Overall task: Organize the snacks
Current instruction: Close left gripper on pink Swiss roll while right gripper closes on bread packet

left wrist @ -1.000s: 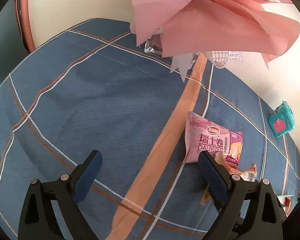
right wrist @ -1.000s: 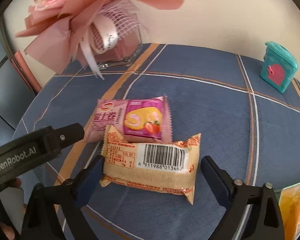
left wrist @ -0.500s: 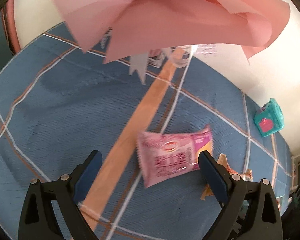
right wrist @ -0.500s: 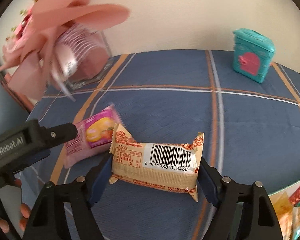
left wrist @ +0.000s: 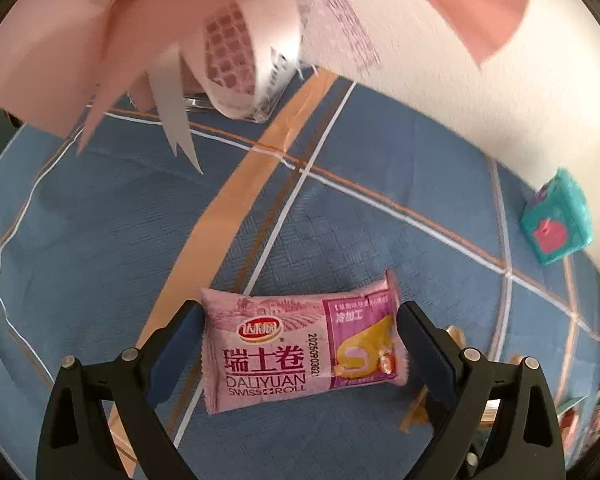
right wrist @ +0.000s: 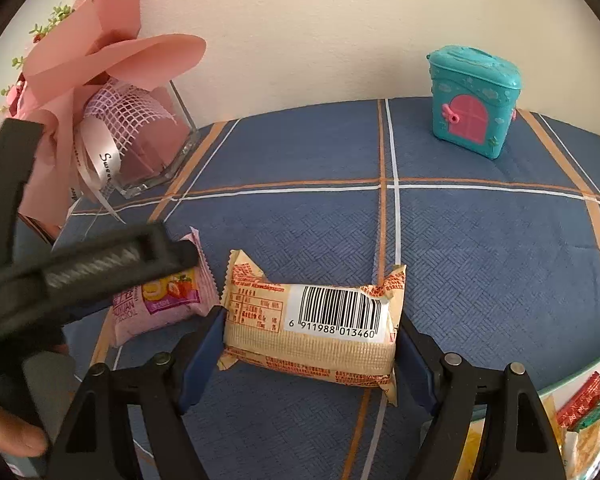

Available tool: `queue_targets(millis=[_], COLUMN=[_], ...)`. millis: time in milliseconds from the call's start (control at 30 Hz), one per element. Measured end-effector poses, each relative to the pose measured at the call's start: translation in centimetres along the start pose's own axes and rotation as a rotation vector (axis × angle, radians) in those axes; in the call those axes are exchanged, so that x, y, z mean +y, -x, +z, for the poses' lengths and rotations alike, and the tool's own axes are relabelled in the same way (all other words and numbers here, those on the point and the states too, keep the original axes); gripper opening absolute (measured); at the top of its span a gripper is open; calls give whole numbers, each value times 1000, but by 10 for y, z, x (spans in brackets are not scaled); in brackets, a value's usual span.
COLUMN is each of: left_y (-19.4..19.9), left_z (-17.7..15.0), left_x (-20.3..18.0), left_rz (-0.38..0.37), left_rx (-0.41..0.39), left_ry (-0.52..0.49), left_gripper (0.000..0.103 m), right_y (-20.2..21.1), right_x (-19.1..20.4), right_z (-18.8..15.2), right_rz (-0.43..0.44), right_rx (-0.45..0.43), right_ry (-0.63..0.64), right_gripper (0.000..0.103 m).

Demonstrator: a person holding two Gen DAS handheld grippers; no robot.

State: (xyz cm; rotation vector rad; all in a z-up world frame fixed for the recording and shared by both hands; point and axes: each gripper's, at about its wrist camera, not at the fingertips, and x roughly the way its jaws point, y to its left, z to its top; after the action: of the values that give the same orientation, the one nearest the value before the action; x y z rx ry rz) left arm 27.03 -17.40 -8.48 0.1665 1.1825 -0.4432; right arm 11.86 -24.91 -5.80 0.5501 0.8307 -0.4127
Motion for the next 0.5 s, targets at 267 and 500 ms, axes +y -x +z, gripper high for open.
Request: queue_targets(millis=[267, 500], left_y=[-8, 9], left_z=[-8, -20], left_x=[-2, 16], left_rz=[-2, -31], left_rx=[11, -20], left_ry=[23, 53], left_gripper=[95, 82], right_y=[-2, -2], right_x=[1, 1], right_z=[2, 3], right_rz=[-4, 1], right_rx=[3, 9], right_ry=[2, -3], right_gripper=[81, 80])
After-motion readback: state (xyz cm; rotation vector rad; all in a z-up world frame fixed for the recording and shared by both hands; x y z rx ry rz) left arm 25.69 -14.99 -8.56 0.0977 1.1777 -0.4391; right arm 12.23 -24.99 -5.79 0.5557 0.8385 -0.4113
